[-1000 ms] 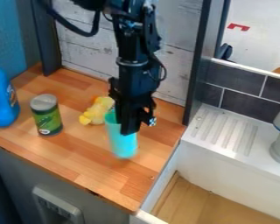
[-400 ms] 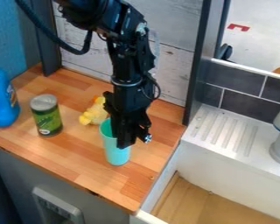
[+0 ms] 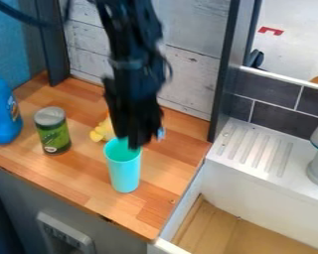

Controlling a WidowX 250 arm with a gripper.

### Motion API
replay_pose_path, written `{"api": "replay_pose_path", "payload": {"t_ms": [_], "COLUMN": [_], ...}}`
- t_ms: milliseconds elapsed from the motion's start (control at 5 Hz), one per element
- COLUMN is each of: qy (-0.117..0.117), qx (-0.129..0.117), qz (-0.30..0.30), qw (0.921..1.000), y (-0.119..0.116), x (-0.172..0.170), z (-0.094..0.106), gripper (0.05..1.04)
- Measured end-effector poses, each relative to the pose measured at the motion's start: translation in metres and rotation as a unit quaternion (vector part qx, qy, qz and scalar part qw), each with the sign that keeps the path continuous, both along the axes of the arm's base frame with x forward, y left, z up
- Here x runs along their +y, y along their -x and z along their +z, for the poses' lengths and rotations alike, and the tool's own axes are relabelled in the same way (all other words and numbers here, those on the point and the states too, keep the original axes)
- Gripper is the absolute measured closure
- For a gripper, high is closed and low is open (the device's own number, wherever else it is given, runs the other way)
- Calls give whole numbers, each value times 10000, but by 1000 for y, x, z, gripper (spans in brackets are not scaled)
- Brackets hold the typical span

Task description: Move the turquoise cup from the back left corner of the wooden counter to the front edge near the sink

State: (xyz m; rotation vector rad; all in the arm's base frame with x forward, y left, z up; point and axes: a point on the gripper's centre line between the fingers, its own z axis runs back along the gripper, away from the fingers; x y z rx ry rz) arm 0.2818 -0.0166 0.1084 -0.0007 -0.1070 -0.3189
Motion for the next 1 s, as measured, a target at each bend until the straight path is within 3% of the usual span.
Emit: {"api": "replay_pose_path", "payload": {"t_ms": [200, 400, 600, 800, 1000], "qy": [94, -173, -477, -612, -735], "qx": [-237, -271, -184, 40, 79], "qz": [382, 797, 1602, 2382, 2892], "qw": [9989, 9963, 9858, 9693, 9544], "y": [7, 9, 4, 4, 13], "x": [19, 51, 100, 153, 200], "z": [25, 42, 59, 62, 64], "gripper": [199, 69, 73, 73, 73]}}
